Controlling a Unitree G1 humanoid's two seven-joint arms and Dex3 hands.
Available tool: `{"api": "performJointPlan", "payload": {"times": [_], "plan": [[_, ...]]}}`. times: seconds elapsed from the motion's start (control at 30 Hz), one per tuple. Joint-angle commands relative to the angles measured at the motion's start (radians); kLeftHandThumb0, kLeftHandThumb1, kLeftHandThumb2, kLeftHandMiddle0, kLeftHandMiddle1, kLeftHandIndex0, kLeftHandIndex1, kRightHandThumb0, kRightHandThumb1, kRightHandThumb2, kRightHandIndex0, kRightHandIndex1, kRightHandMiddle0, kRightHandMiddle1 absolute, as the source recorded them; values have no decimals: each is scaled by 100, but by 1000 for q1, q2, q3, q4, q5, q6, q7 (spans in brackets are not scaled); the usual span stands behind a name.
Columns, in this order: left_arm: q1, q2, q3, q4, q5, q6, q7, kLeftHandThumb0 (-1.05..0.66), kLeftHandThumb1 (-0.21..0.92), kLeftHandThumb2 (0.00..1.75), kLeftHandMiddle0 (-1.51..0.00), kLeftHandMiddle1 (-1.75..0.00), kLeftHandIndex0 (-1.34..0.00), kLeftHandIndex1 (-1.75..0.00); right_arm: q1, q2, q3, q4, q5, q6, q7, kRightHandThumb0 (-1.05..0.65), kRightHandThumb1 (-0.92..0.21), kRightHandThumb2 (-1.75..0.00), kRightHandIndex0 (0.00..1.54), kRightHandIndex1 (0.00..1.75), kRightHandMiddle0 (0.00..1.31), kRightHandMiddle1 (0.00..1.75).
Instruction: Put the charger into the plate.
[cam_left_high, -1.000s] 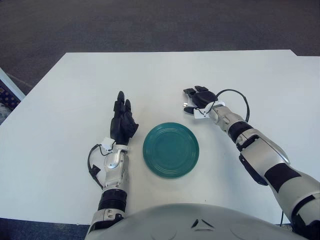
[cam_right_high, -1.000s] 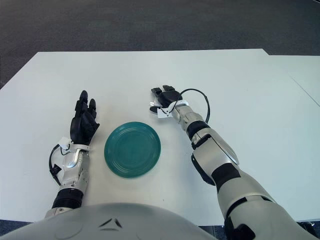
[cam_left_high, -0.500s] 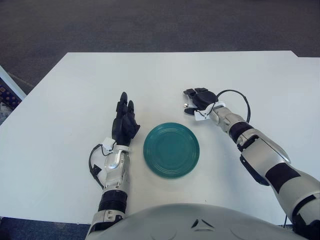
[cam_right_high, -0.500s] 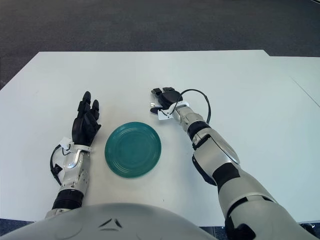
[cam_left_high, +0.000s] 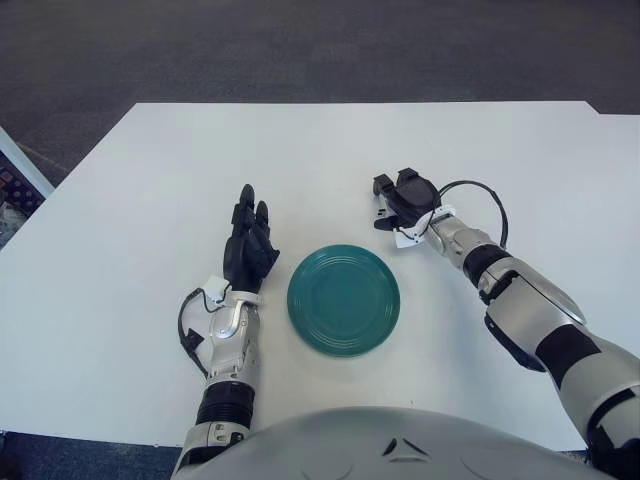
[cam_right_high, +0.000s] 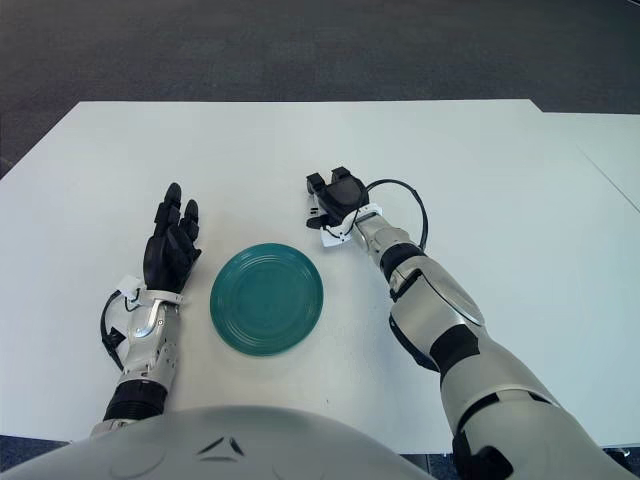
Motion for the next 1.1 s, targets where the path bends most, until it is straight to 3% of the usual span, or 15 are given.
{"api": "performJointPlan", "payload": {"times": [0.0,0.63,1.07], "plan": [[84,-38,-7,53,-8,12,5,-105,92,90,0,0,0,-1,79,-25,30,54,-30,14,19,-62,-92,-69,84,175,75,175],[76,-35,-1,64,-22,-14,-6,-105,92,92,0,0,0,-1,77,-28,10,49,-4,0,-38,-64,-92,-82,92,175,84,175],[81,-28,-1,49,-32,5,-17,-105,92,92,0,0,-1,-1,23,-49,-46,-34,42,-81,-79,-57,-92,-74,94,175,85,175]]}}
